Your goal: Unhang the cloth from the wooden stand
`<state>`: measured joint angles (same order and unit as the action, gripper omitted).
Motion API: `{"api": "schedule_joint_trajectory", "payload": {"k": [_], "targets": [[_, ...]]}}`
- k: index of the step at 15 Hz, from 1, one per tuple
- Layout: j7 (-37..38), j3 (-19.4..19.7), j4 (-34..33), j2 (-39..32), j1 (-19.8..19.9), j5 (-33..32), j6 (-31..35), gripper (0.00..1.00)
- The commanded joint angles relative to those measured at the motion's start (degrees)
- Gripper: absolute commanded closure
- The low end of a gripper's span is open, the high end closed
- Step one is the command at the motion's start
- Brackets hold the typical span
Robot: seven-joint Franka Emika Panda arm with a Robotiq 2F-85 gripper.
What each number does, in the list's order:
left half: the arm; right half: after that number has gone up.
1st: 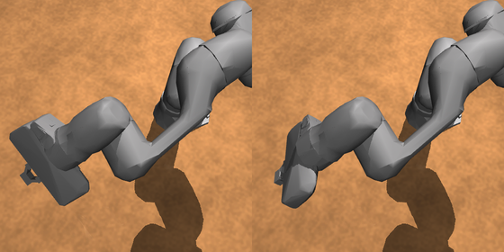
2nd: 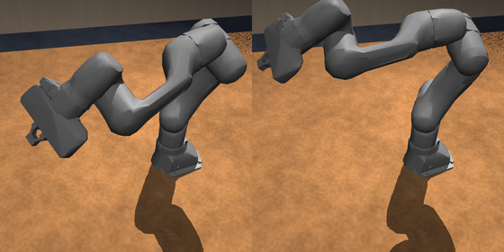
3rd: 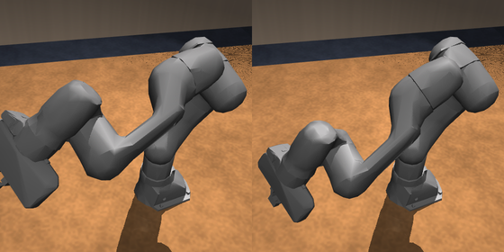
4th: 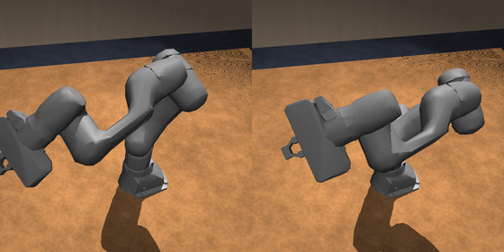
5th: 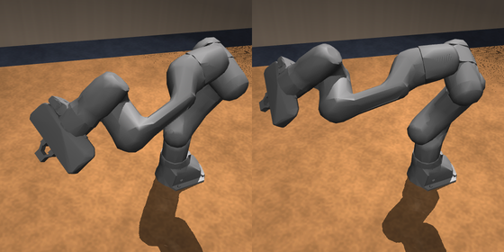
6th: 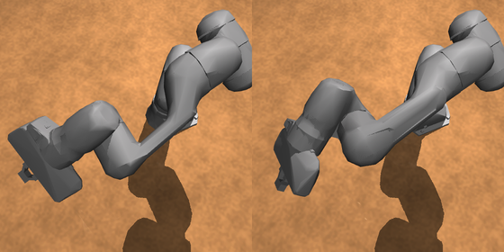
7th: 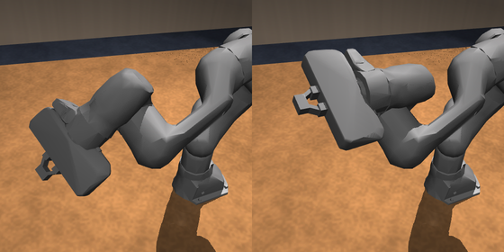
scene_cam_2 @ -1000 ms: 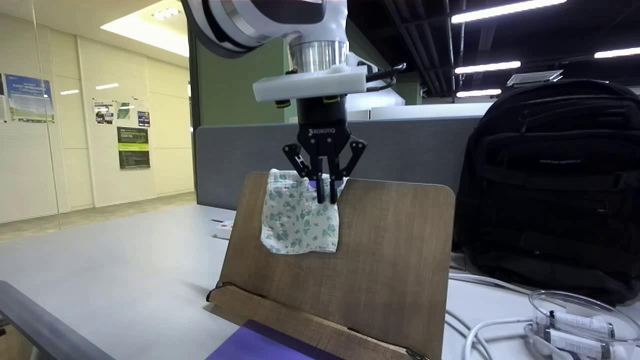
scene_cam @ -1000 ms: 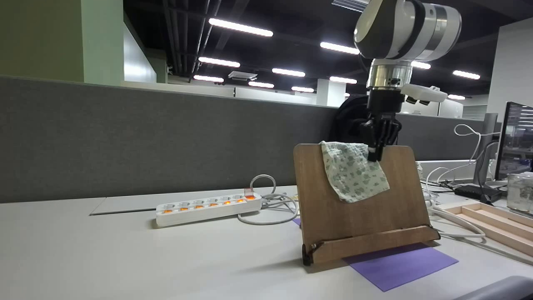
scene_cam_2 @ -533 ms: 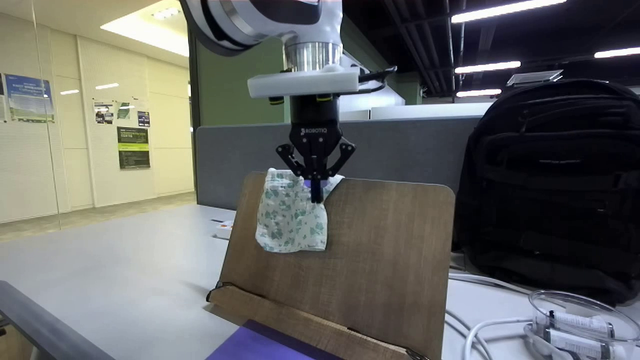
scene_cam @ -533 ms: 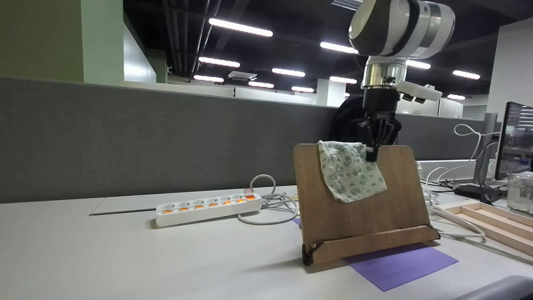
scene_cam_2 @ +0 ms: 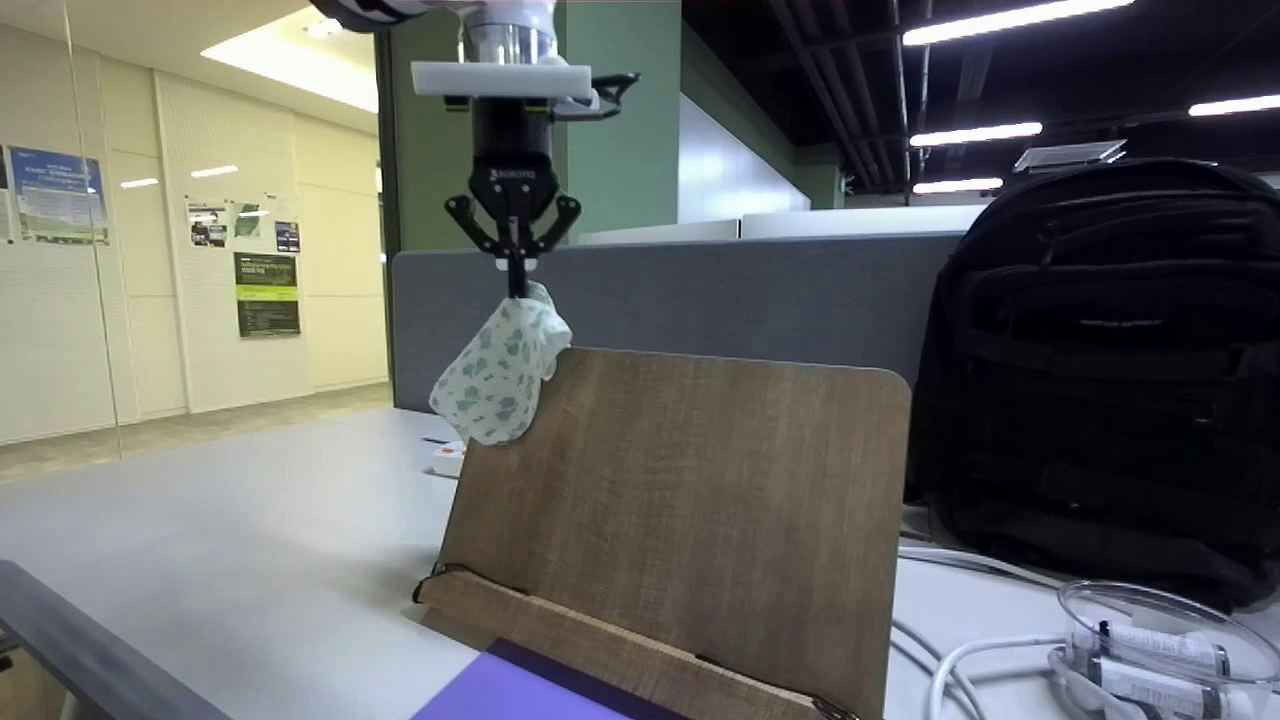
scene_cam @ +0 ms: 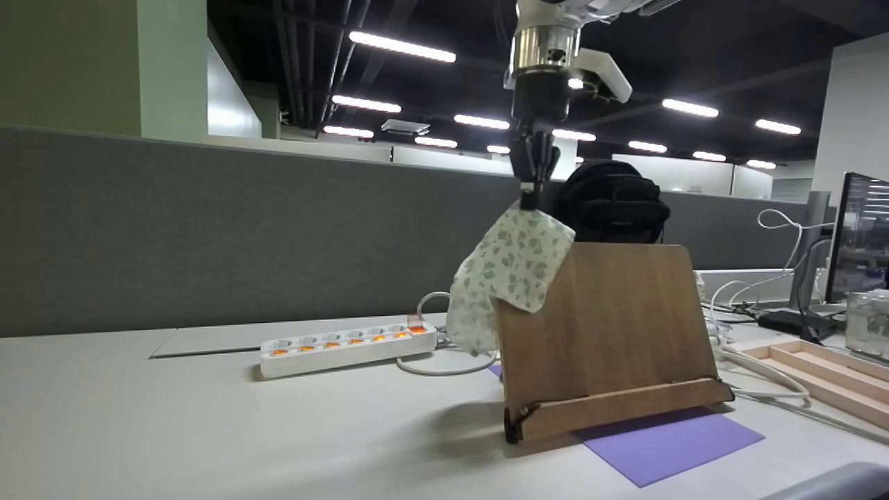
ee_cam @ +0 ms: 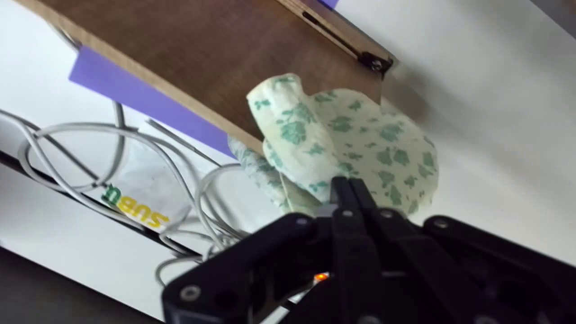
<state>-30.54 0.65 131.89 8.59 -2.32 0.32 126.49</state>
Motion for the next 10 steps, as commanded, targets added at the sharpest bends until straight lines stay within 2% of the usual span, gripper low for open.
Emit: {"api": "schedule_joint_trajectory", "payload": {"k": [1,6,10], "targets": [[0.35,-2.5,-5.43,-2.35,-3.06,0.79,-4.25,0.99],[2.8,-5.9,-5.56,-9.26,-5.38,-0.25,-3.19,0.99],[5.13,-7.99,-5.49,-17.59,-5.91,-1.69,-0.52,0.99]]}}
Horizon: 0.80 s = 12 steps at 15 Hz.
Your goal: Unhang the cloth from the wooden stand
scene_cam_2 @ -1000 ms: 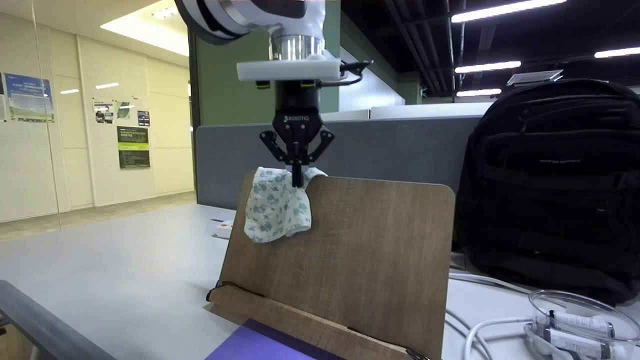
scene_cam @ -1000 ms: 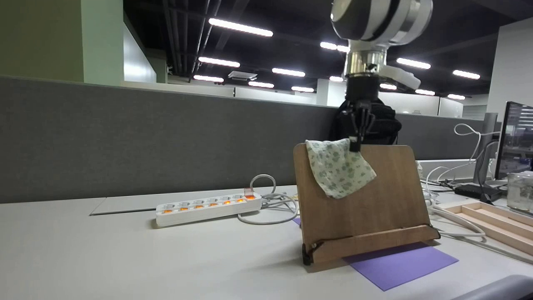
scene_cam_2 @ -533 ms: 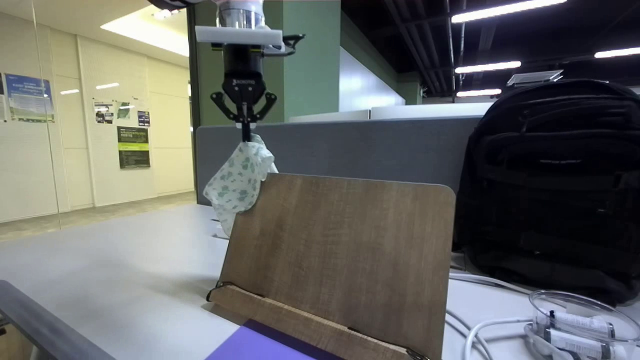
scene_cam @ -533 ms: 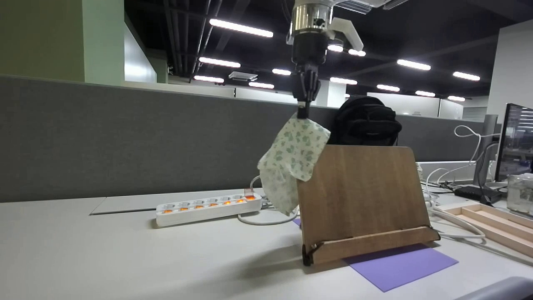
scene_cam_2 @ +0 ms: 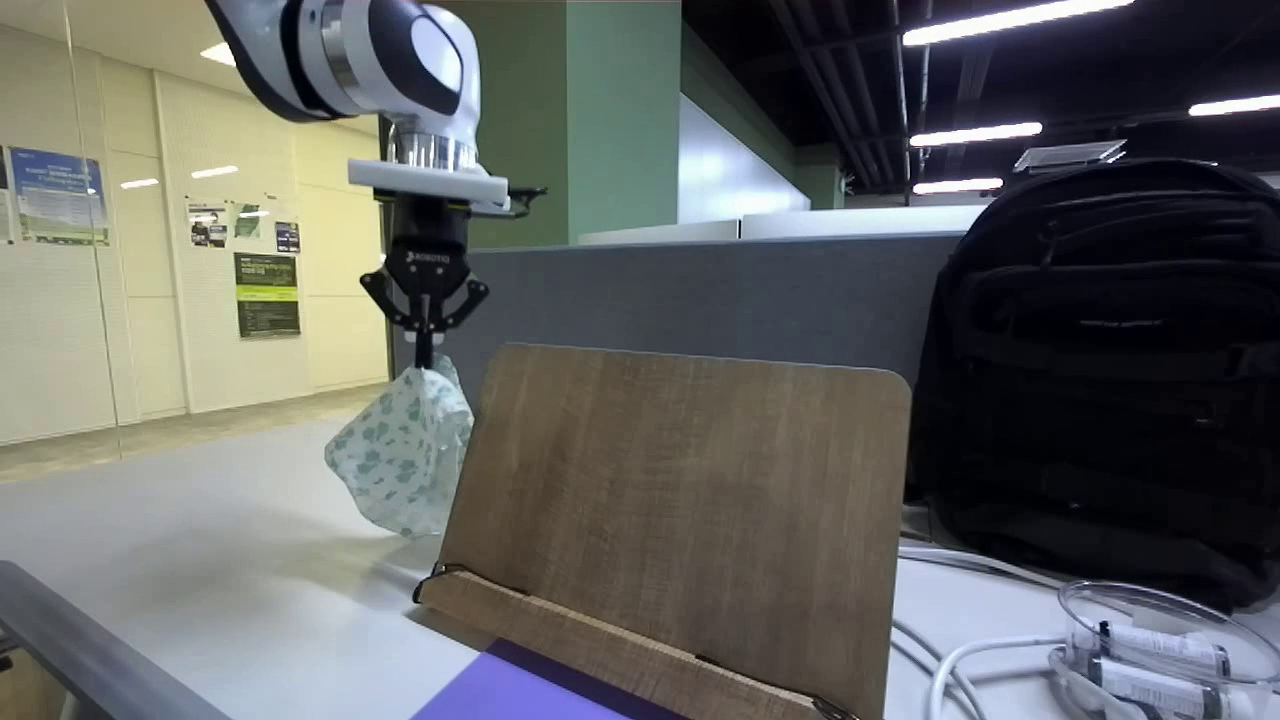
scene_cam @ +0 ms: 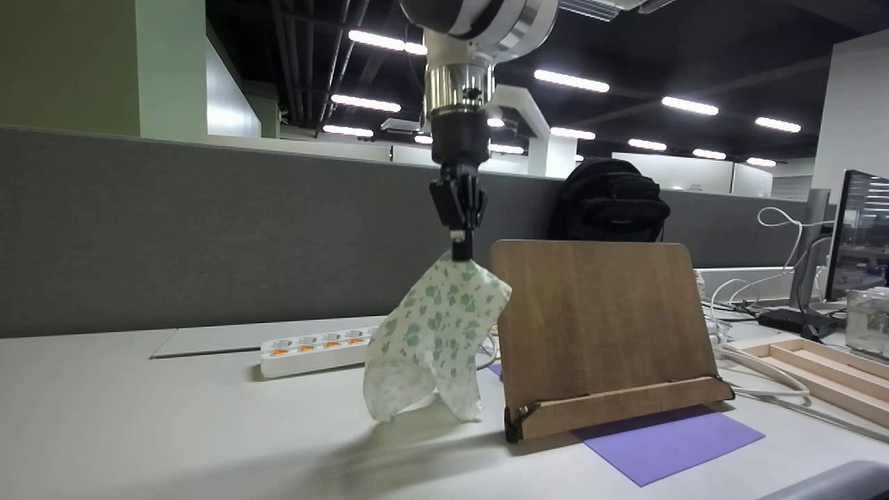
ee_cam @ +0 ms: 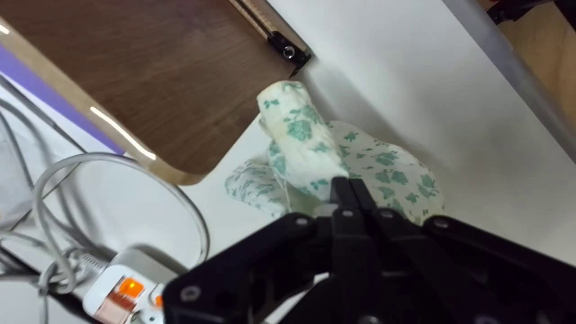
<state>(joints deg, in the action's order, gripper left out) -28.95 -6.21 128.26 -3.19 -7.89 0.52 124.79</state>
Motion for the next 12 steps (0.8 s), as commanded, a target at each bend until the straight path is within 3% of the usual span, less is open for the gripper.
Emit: {"api": "schedule_joint_trajectory", "payload": {"k": [1,7,12], "targets": [[4.47,-1.57,-1.83,-7.65,-0.51,-2.31,2.26,0.99],[14.65,-2.86,1.78,-13.8,-4.05,-11.1,16.37,0.99],[22.33,-1.52,3.47,-16.41,-7.71,-19.44,24.6,0.99]]}}
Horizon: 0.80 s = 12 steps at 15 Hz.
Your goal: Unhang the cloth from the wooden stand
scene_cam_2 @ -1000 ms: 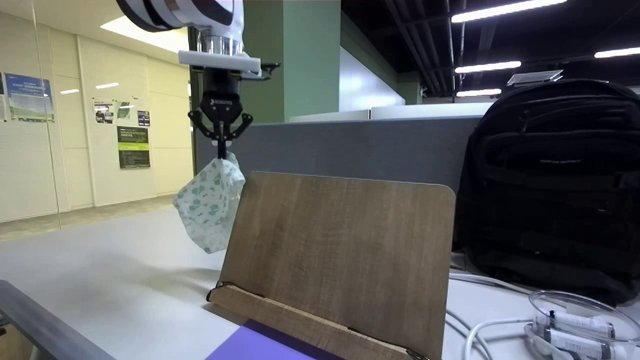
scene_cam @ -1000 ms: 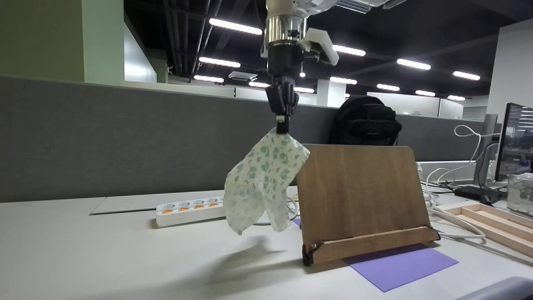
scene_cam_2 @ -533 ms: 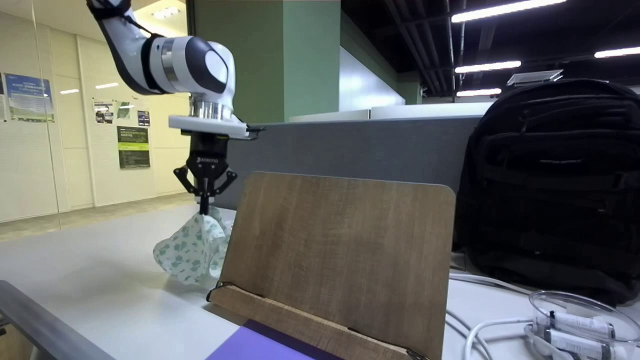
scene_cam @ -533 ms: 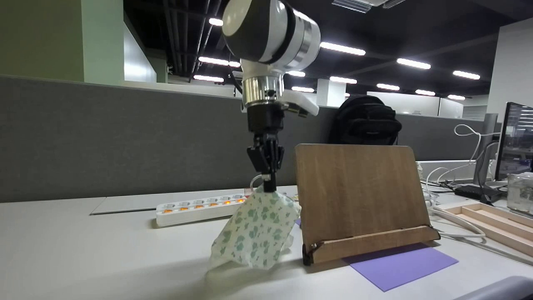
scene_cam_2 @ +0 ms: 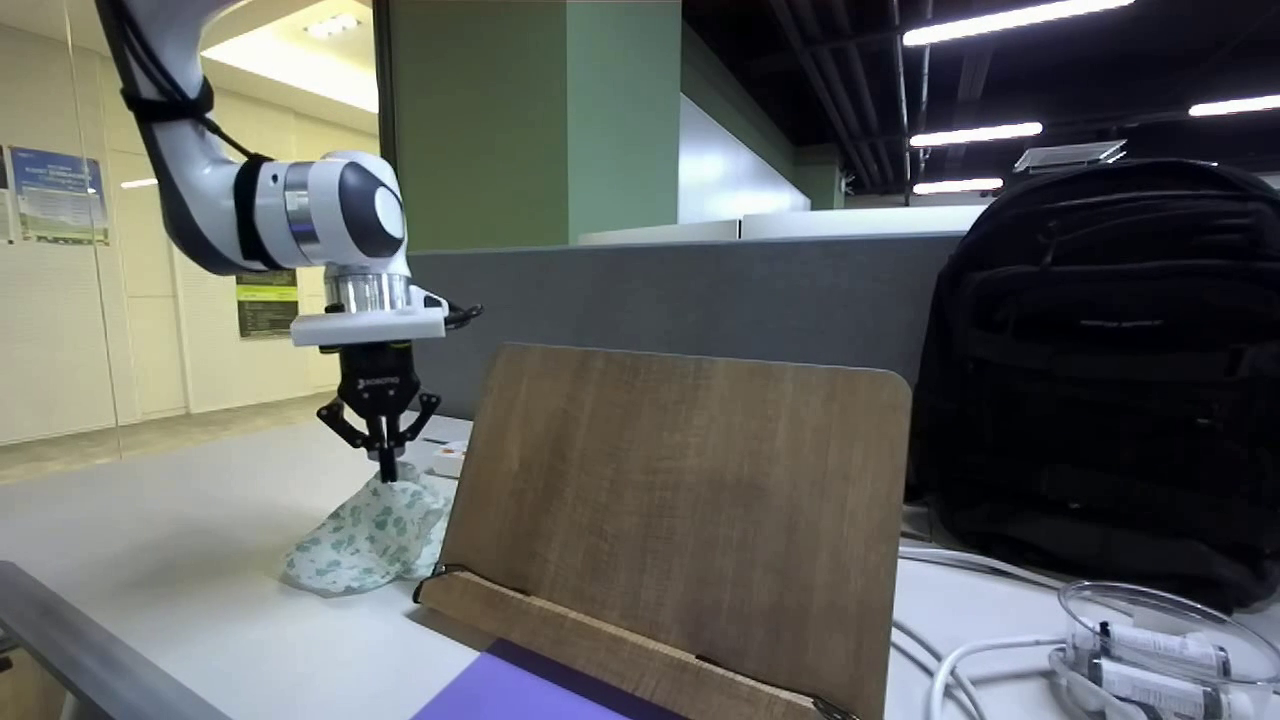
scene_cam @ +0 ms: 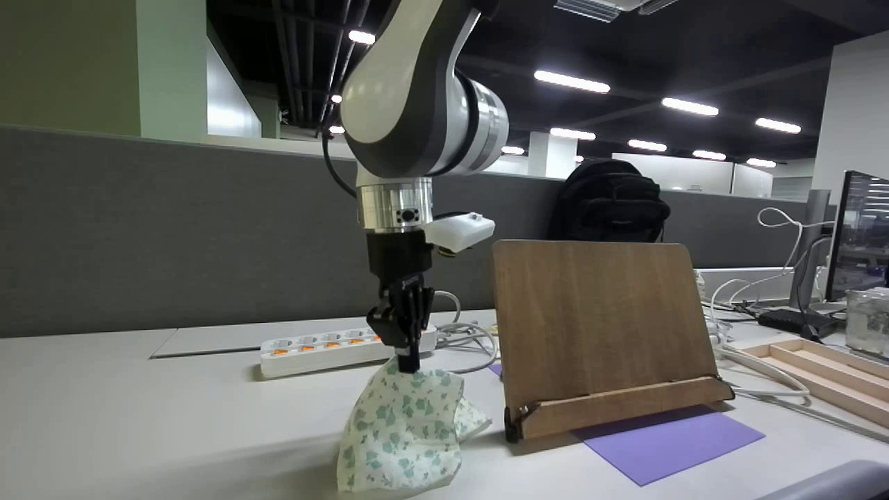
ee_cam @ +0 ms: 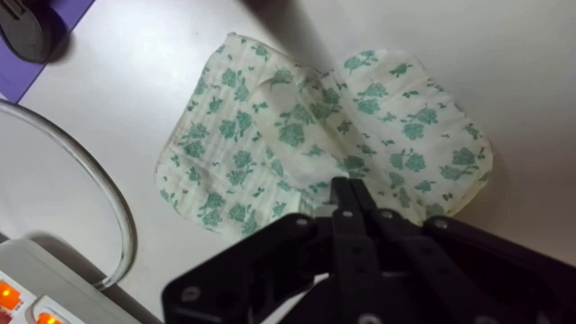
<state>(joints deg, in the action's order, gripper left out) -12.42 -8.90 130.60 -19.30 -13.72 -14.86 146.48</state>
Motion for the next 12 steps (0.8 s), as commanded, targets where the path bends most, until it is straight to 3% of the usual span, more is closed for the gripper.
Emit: {"api": "schedule_joint_trajectory", "payload": {"k": [1,3,8,12], "targets": [[6.44,1.06,0.86,-0.71,-2.07,-4.03,1.95,0.73],[7.33,0.94,0.56,-1.07,-2.03,-3.18,0.61,0.67],[11.26,2.2,1.15,-0.2,-2.99,-4.57,1.09,0.33],[16.17,4.22,1.93,0.65,-4.93,-10.02,4.87,0.05]]}}
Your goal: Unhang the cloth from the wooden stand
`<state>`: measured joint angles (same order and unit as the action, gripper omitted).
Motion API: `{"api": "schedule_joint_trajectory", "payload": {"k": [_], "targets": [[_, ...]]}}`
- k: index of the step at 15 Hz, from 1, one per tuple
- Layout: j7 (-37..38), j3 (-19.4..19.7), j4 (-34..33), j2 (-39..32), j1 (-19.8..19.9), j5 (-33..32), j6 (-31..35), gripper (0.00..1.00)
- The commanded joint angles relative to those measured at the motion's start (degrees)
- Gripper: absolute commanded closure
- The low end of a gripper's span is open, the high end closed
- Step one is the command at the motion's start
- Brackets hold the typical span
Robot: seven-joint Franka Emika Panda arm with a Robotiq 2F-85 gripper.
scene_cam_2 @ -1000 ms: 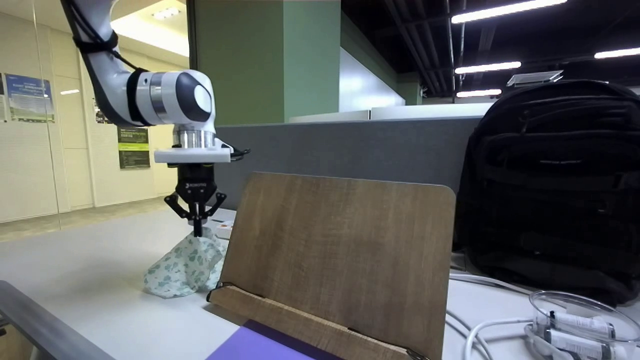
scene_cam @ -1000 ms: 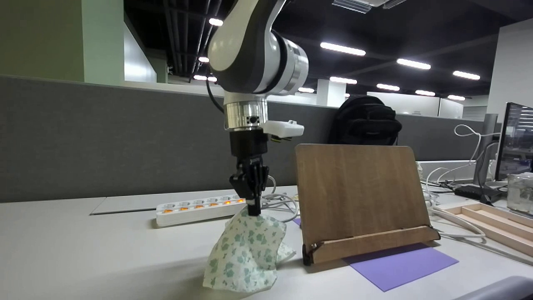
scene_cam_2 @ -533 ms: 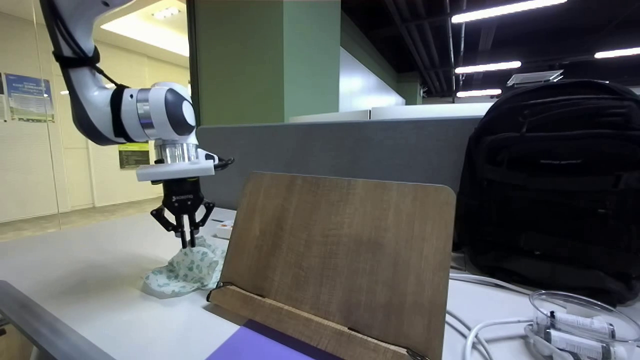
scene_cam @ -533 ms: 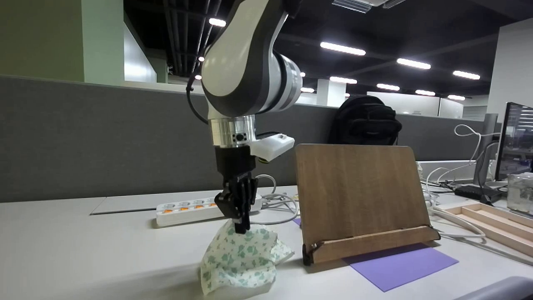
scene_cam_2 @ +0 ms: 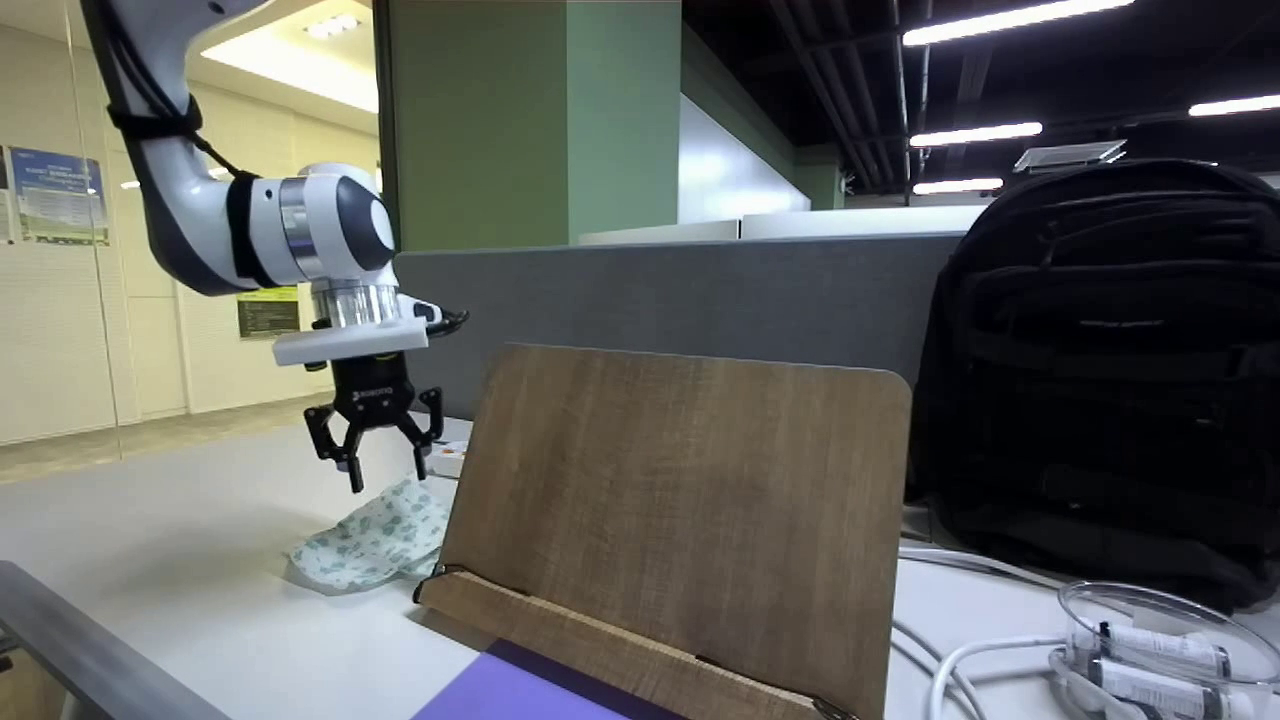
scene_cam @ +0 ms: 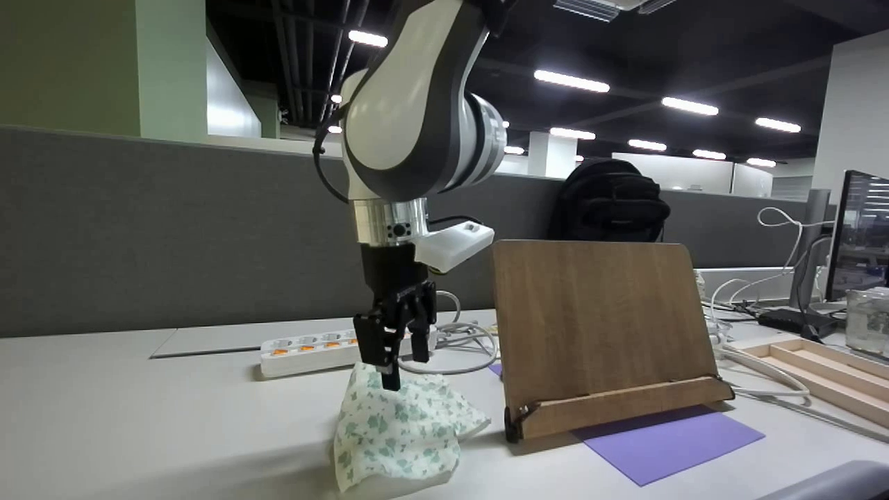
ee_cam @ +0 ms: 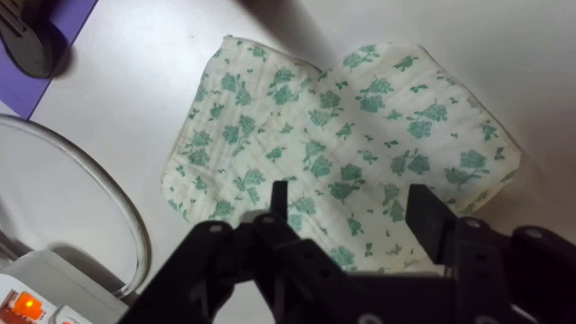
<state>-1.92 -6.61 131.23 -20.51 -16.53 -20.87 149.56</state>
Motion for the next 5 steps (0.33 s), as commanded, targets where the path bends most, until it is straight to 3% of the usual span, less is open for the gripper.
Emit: {"api": "schedule_joint_trajectory", "payload": {"k": [1,5], "targets": [[6.76,2.09,1.43,2.0,-2.46,-4.53,2.1,0.0],[9.84,2.9,1.62,2.36,-3.76,-6.49,1.74,0.0]]}}
